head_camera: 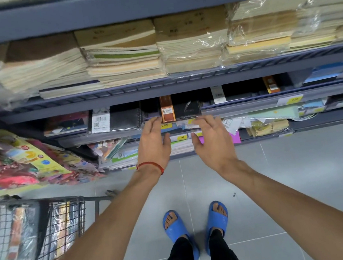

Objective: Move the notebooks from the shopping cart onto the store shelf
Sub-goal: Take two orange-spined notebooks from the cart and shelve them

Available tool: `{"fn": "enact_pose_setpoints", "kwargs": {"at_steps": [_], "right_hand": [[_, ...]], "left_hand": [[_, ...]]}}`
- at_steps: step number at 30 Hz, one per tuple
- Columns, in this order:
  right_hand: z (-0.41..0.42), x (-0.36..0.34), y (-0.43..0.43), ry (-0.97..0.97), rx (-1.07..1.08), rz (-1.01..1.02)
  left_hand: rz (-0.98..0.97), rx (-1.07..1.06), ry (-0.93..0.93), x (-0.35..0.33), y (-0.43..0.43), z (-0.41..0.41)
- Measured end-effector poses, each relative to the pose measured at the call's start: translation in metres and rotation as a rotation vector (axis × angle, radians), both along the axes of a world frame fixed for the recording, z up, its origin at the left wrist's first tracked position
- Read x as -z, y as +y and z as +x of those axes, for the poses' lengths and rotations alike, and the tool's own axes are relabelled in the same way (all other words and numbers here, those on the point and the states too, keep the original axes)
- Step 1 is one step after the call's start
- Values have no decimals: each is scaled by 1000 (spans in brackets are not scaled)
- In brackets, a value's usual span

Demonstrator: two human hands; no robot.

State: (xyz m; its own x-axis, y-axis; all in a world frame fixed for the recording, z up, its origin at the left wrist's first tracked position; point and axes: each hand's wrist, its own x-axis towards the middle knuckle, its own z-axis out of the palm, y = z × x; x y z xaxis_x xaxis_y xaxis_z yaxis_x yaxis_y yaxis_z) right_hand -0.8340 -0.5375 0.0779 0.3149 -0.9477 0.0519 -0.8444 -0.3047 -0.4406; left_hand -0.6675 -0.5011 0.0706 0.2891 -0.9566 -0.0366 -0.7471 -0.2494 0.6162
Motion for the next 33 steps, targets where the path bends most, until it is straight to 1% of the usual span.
{"fn": "enact_pose_setpoints", "kwargs": {"at_steps": [4, 9, 12, 17, 20, 26, 31, 33], "right_hand": [[-3, -30, 31, 108, -84, -83], [-5, -57, 76, 137, -189, -103], [-6, -71, 108, 120, -251, -112], [-8, -90, 159, 24, -369, -151], [-11, -101, 190, -54, -426, -164], [-4, -118, 248, -24, -555, -127], [23, -129, 293, -29, -622, -129], [41, -133, 315, -34, -631, -134]], "left_hand": [[13, 49, -168, -28, 43, 1], [124, 42, -372, -61, 104, -9], [122, 24, -445, -75, 146, -13], [106, -44, -406, -91, 219, -21], [126, -112, -441, -106, 264, -31], [151, -256, -514, -141, 349, -35], [151, -356, -536, -153, 410, -11], [163, -363, -549, -155, 434, 5]]}}
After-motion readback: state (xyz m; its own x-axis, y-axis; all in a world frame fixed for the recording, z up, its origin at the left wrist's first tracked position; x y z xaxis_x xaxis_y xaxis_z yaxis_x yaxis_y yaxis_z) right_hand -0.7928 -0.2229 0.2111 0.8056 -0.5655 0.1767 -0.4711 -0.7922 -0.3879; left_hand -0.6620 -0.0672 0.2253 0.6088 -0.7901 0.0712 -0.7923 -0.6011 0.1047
